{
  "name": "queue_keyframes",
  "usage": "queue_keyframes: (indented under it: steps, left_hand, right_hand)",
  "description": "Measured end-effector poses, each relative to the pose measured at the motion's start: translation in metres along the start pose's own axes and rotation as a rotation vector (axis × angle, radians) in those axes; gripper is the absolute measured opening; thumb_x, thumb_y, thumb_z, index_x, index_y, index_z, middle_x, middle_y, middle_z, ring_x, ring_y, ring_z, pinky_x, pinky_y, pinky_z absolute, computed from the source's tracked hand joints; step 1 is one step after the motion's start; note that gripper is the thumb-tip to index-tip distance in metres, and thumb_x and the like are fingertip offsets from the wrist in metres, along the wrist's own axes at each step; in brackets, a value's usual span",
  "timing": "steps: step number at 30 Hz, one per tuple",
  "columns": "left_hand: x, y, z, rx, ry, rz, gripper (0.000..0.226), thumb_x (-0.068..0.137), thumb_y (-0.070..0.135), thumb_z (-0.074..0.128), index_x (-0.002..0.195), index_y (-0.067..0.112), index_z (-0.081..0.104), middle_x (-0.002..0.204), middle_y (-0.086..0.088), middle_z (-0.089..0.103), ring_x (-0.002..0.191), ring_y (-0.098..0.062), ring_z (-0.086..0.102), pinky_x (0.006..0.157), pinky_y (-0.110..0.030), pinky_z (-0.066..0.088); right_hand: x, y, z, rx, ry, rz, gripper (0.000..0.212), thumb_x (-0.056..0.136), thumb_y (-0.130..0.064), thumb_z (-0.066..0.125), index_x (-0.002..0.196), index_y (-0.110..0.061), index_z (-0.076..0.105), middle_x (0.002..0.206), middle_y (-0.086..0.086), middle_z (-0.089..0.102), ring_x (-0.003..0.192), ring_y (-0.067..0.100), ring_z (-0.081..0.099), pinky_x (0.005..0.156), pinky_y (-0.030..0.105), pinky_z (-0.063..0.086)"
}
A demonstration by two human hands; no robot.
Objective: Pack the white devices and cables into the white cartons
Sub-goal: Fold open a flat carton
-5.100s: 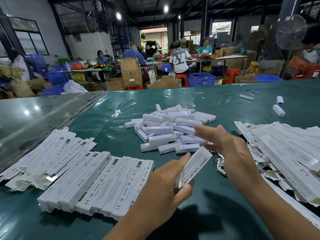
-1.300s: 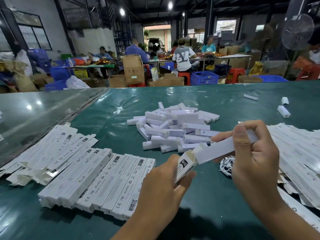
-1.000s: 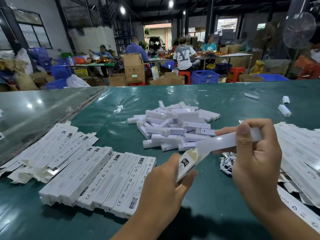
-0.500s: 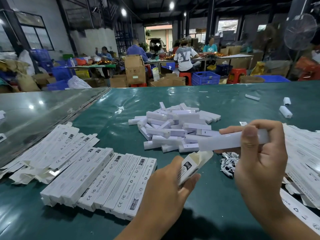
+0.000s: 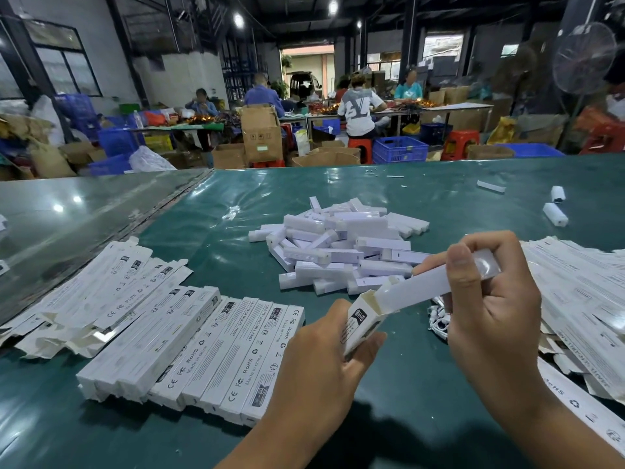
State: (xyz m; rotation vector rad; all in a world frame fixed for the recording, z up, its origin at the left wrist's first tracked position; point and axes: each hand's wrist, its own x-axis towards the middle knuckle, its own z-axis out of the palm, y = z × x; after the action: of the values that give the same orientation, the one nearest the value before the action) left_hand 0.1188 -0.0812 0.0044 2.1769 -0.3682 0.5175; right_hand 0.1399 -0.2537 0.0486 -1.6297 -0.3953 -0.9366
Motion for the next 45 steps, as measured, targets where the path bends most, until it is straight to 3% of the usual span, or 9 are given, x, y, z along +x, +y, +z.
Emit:
queue_keyframes:
  steps: [11,18,22,27,31,34,37,42,45]
  left_hand:
    - [-0.004,-0.002,0.004,0.169,0.005,0.139,0.035,0.093,0.07,0.046,0.089,0.035,0.039,0.067,0.018,0.046,0.065,-0.006,0.046,0.052,-0.018,0.031]
    - [-0.004,0.01,0.005,0.089,-0.023,0.178,0.036,0.094,0.061,0.054,0.094,0.026,0.051,0.07,0.015,0.044,0.063,-0.01,0.044,0.055,-0.024,0.035]
    - [-0.005,0.017,0.006,-0.146,-0.038,0.101,0.018,0.092,0.045,0.063,0.09,0.034,0.048,0.065,0.018,0.049,0.053,-0.004,0.043,0.051,-0.01,0.028]
    - [-0.004,0.016,0.006,-0.288,-0.005,0.083,0.015,0.096,0.052,0.057,0.095,0.039,0.049,0.063,0.013,0.047,0.05,-0.003,0.038,0.047,-0.012,0.029]
    - [-0.005,0.01,0.01,-0.402,0.004,-0.005,0.036,0.091,0.069,0.052,0.106,0.037,0.051,0.073,-0.008,0.058,0.062,-0.03,0.052,0.054,-0.045,0.044]
    - [-0.003,0.006,0.013,-0.402,0.063,-0.027,0.035,0.089,0.07,0.048,0.105,0.039,0.051,0.083,-0.001,0.066,0.073,-0.019,0.064,0.068,-0.034,0.052]
    - [0.0,0.001,0.013,-0.44,0.081,-0.077,0.046,0.086,0.076,0.048,0.106,0.035,0.055,0.093,0.011,0.072,0.085,-0.01,0.071,0.077,-0.019,0.052]
    - [-0.001,-0.001,0.013,-0.451,0.107,-0.142,0.04,0.08,0.077,0.058,0.103,0.045,0.06,0.089,0.002,0.073,0.083,-0.029,0.07,0.077,-0.048,0.056]
    - [0.001,-0.002,0.013,-0.458,0.102,-0.188,0.031,0.079,0.066,0.065,0.102,0.047,0.06,0.087,0.0,0.072,0.081,-0.032,0.07,0.077,-0.05,0.058]
  right_hand:
    - [-0.003,-0.002,-0.001,-0.032,0.023,-0.046,0.015,0.103,-0.048,0.051,0.093,-0.036,0.048,0.08,-0.006,0.073,0.044,0.007,0.049,0.047,0.014,0.034]
    - [-0.001,0.001,0.0,-0.03,-0.162,0.015,0.025,0.103,-0.048,0.041,0.089,-0.034,0.055,0.069,0.005,0.065,0.06,0.022,0.06,0.057,0.039,0.044]
    - [-0.003,0.0,0.003,-0.077,-0.326,-0.106,0.034,0.103,-0.029,0.035,0.1,-0.023,0.069,0.097,-0.01,0.067,0.097,0.014,0.065,0.082,0.021,0.045]
    - [-0.004,0.0,0.003,-0.091,-0.531,-0.152,0.046,0.105,-0.049,0.039,0.142,-0.03,0.056,0.137,-0.02,0.059,0.132,0.008,0.053,0.105,0.017,0.038]
    - [0.016,0.024,-0.009,-0.228,-0.296,0.095,0.03,0.103,-0.035,0.05,0.129,-0.025,0.061,0.112,-0.016,0.071,0.101,-0.003,0.064,0.082,0.005,0.043]
    - [0.032,0.053,-0.027,-0.667,-0.375,0.227,0.013,0.101,-0.016,0.055,0.103,-0.02,0.067,0.09,-0.005,0.071,0.074,0.011,0.062,0.065,0.021,0.044]
    - [0.033,0.068,-0.032,-0.928,-0.611,0.366,0.01,0.1,-0.021,0.059,0.091,-0.023,0.063,0.089,-0.001,0.07,0.077,0.019,0.06,0.071,0.033,0.047]
    - [0.029,0.07,-0.032,-1.073,-0.823,0.426,0.021,0.092,-0.041,0.069,0.089,-0.025,0.055,0.092,-0.006,0.062,0.087,0.018,0.059,0.078,0.034,0.051]
    - [0.026,0.068,-0.034,-1.172,-0.91,0.395,0.026,0.089,-0.039,0.072,0.092,-0.027,0.049,0.094,-0.008,0.057,0.09,0.018,0.056,0.077,0.032,0.05]
